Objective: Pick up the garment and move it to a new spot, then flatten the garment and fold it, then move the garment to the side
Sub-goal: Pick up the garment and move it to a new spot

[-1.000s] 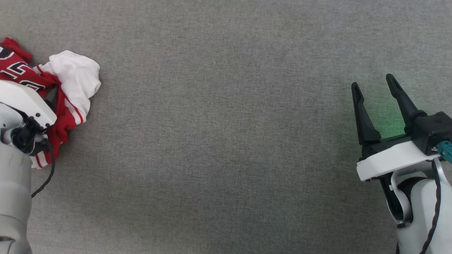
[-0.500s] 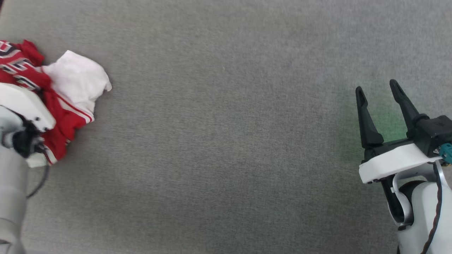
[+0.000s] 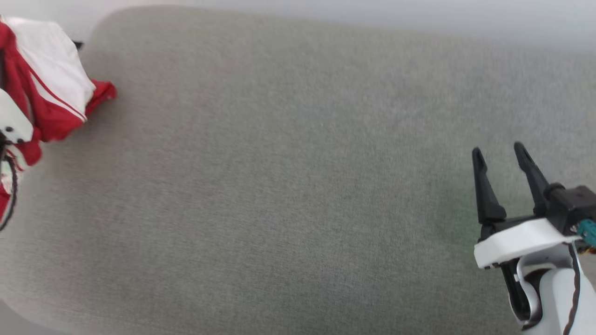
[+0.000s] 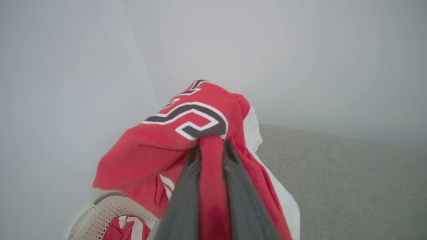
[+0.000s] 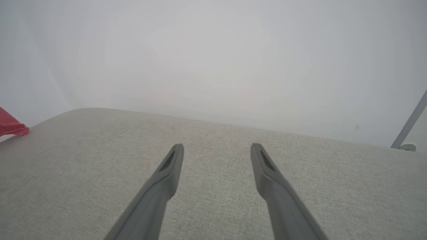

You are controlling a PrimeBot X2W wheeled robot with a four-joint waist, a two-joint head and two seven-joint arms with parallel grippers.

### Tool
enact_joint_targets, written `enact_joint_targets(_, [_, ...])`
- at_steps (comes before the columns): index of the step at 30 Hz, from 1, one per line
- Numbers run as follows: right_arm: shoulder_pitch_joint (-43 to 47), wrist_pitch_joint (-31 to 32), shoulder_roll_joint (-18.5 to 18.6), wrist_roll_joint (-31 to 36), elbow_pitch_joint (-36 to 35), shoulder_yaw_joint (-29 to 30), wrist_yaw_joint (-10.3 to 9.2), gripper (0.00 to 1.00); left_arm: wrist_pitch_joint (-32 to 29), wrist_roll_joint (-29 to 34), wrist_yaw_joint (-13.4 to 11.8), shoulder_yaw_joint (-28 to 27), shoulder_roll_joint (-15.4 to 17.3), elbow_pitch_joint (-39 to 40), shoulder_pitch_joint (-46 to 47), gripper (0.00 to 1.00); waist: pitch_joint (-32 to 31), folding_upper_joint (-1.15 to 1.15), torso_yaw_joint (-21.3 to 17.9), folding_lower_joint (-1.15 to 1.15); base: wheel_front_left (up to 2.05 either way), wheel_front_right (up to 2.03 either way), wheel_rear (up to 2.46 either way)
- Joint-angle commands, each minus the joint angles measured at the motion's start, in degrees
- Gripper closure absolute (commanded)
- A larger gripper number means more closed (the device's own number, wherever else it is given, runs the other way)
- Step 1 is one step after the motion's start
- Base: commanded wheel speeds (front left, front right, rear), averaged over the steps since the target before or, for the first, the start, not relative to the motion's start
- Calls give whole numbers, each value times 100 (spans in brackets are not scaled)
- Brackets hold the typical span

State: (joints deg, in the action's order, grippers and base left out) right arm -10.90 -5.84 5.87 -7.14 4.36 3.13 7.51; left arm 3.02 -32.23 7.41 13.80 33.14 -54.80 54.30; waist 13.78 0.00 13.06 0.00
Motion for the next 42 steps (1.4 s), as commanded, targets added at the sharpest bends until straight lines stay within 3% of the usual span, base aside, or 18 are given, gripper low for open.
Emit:
enact_joint_targets(1, [93, -59, -19, -31, 16, 27, -3, 0, 24, -7, 3, 44, 59, 149, -73, 100, -283, 0, 117, 0, 0, 0, 0])
enact_joint_targets(11, [356, -209, -161, -64, 105, 148, -3, 0, -349, 91, -54, 222, 382, 1358, -328, 100, -925, 0, 200, 0, 0, 0, 0])
enact_joint_targets(21, [463, -269, -245, -53, 44, 319, -3, 0, -1304, -90, -476, 180, 755, 3458, -934, 100, -1228, 0, -5, 0, 0, 0, 0])
enact_joint_targets(31, [477, -327, -285, 17, -3, 662, -3, 0, -2117, -231, -831, 246, 952, 5247, -1498, 100, -1260, 0, -681, 0, 0, 0, 0])
enact_joint_targets(42, [361, -399, -298, -99, -22, 874, -3, 0, -2697, -316, -899, 802, 579, 6355, -1530, 100, -963, 0, -1819, 0, 0, 0, 0])
